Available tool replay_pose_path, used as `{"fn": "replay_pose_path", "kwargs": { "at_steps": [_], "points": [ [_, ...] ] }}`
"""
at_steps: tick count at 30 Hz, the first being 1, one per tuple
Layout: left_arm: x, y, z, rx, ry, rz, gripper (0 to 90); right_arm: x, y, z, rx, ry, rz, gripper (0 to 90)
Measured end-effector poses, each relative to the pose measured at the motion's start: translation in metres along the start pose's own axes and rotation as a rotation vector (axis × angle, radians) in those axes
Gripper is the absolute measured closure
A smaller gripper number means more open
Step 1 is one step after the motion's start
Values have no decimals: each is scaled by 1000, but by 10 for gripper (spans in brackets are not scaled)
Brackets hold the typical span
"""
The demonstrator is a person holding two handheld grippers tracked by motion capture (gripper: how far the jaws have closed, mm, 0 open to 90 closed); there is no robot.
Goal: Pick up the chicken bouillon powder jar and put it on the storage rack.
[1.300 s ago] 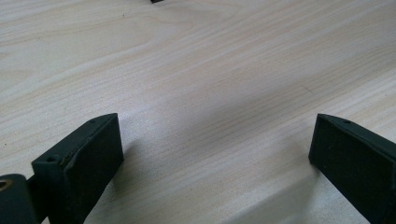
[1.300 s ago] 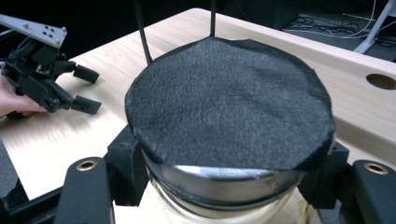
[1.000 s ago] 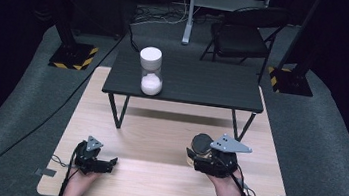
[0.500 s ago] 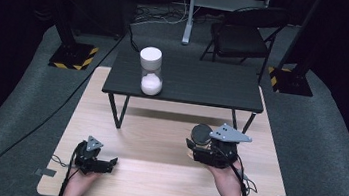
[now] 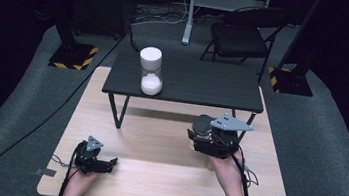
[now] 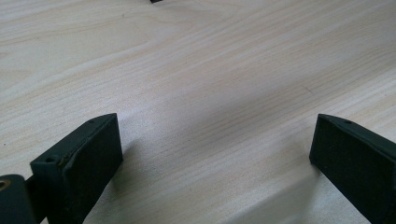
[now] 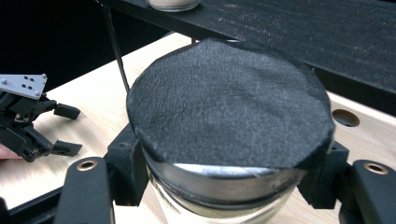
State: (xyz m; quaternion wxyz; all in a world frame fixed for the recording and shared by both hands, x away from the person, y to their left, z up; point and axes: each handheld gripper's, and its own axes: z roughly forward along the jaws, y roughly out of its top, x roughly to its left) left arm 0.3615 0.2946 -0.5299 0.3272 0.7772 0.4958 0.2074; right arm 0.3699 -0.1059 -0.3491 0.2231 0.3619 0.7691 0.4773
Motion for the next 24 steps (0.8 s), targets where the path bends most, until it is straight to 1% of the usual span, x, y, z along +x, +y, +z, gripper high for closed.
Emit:
{"fn": "replay_pose_path", "kwargs": {
  "at_steps": [5, 16, 22, 24],
  "points": [
    [0, 0, 0, 0, 0, 0, 21, -2, 7, 2, 6, -2, -7, 306],
    [0, 0, 0, 0, 0, 0, 21, -6, 25, 4, 1, -5, -21, 306],
    [0, 0, 0, 0, 0, -1, 21, -9, 32, 7, -2, 1, -17, 306],
    [0, 0, 0, 0, 0, 0, 21, -9, 36, 8, -4, 2, -24, 306]
  ]
}}
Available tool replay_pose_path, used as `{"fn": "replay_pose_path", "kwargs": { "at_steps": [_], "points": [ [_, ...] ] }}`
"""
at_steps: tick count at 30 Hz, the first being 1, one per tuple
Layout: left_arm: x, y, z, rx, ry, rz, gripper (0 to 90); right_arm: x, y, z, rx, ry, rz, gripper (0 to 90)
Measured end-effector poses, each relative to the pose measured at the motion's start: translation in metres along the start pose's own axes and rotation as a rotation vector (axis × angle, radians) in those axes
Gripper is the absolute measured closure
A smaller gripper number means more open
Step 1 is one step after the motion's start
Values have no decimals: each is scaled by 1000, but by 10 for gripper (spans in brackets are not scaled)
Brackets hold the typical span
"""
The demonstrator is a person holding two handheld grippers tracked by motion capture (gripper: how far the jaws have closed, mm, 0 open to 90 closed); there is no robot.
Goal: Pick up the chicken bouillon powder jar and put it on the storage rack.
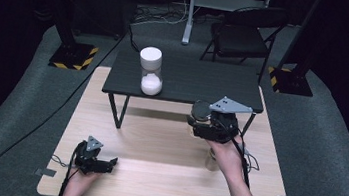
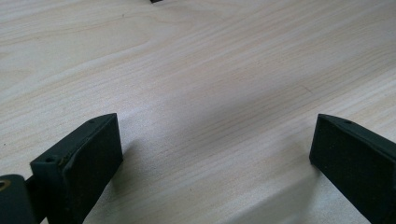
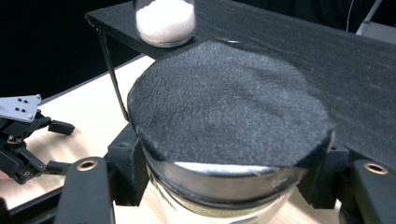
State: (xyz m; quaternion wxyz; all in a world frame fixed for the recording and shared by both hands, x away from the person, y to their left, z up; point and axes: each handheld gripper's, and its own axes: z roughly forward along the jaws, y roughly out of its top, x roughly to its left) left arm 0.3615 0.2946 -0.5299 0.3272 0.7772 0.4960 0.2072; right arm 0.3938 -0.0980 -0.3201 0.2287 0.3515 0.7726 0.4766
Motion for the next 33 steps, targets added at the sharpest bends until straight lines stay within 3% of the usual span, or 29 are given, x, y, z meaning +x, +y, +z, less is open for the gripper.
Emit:
{"fn": "replay_pose_path", "kwargs": {
  "at_steps": [20, 33],
  "points": [
    [0, 0, 0, 0, 0, 0, 19, -8, 22, 14, 4, -7, -6, 306],
    [0, 0, 0, 0, 0, -1, 19, -8, 41, 14, -15, -7, -22, 307]
  ]
}}
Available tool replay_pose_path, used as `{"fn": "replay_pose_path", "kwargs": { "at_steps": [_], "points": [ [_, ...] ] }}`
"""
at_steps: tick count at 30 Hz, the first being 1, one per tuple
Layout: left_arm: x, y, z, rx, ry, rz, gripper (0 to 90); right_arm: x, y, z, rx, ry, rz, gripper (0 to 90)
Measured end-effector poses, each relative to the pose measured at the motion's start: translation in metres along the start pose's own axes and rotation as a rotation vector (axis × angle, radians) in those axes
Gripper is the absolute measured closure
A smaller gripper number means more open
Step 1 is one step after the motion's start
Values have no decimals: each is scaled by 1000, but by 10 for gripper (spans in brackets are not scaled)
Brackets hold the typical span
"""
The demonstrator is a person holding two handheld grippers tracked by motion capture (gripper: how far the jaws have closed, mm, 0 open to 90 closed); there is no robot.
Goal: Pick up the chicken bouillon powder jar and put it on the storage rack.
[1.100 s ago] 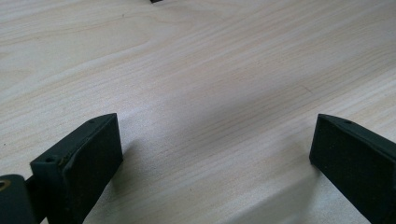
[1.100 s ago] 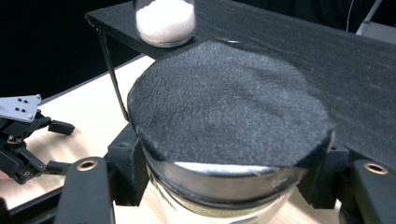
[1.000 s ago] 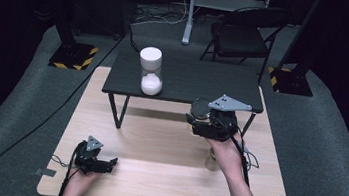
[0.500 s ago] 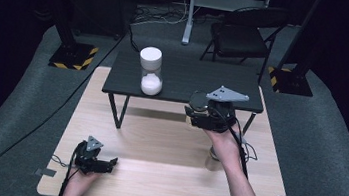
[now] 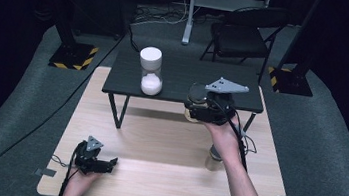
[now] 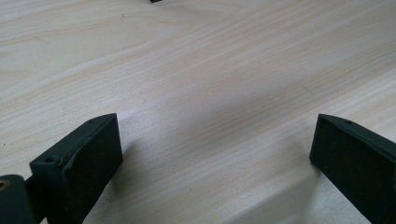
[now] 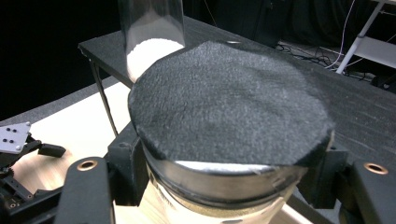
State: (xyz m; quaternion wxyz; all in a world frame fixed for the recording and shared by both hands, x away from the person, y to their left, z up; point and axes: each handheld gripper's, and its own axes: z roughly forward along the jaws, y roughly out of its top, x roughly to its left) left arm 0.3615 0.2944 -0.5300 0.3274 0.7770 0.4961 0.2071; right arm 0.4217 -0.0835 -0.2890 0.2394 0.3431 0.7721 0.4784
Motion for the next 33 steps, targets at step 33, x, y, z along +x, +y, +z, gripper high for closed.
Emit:
{"fn": "replay_pose_path", "kwargs": {
  "at_steps": [33],
  "points": [
    [0, 0, 0, 1, -4, 4, 19, -17, 38, 34, -9, -36, 2, 306]
  ]
}}
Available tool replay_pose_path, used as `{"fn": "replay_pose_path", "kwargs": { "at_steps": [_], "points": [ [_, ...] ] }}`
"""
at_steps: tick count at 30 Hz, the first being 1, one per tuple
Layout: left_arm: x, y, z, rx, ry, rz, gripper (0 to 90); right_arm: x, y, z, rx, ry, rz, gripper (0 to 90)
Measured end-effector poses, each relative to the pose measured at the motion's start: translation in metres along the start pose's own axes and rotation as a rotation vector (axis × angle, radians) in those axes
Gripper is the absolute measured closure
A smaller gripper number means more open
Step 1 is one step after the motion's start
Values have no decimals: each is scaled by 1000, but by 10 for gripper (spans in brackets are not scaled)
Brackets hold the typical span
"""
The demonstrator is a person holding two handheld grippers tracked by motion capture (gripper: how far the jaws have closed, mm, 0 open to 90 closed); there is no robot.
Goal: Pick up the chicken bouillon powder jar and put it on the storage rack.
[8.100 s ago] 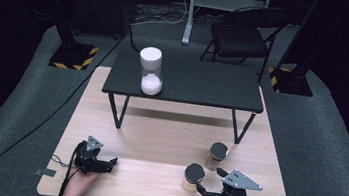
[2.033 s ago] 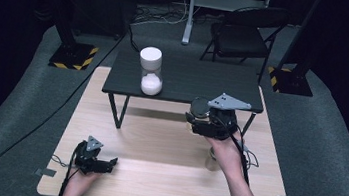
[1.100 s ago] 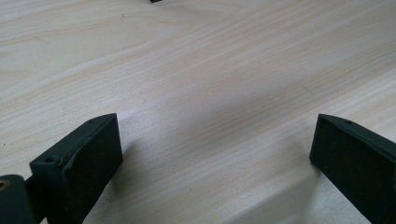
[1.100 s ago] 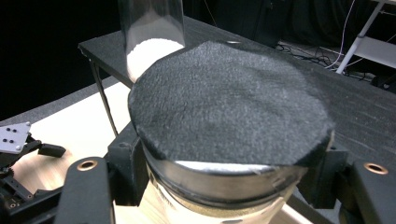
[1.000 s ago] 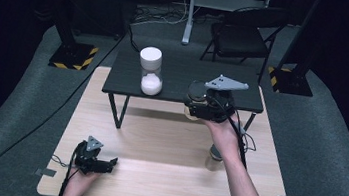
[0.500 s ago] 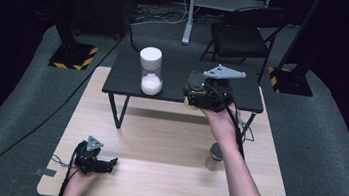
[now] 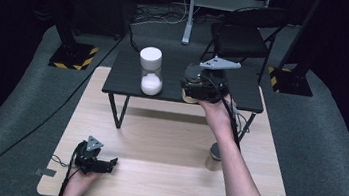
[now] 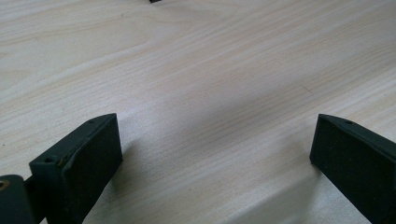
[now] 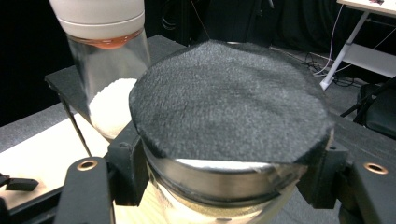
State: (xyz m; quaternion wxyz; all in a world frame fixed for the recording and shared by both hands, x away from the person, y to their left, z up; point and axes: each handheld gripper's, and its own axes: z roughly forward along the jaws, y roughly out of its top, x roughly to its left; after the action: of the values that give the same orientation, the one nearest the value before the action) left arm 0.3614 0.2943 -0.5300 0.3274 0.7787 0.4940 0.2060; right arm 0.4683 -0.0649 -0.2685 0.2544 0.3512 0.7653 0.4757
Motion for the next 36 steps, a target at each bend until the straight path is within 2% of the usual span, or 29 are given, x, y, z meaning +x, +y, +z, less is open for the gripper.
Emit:
{"fn": "replay_pose_path", "kwargs": {
  "at_steps": [15, 20, 26, 36],
  "points": [
    [0, 0, 0, 1, -1, 0, 19, -9, 1, 20, 18, -25, 19, 306],
    [0, 0, 0, 1, -1, 0, 18, -8, 2, 24, 28, -21, 16, 306],
    [0, 0, 0, 1, -1, 0, 18, -10, 1, 29, 40, -11, 33, 305],
    [0, 0, 0, 1, -1, 1, 18, -14, 0, 29, 39, 8, 60, 293]
  ]
}}
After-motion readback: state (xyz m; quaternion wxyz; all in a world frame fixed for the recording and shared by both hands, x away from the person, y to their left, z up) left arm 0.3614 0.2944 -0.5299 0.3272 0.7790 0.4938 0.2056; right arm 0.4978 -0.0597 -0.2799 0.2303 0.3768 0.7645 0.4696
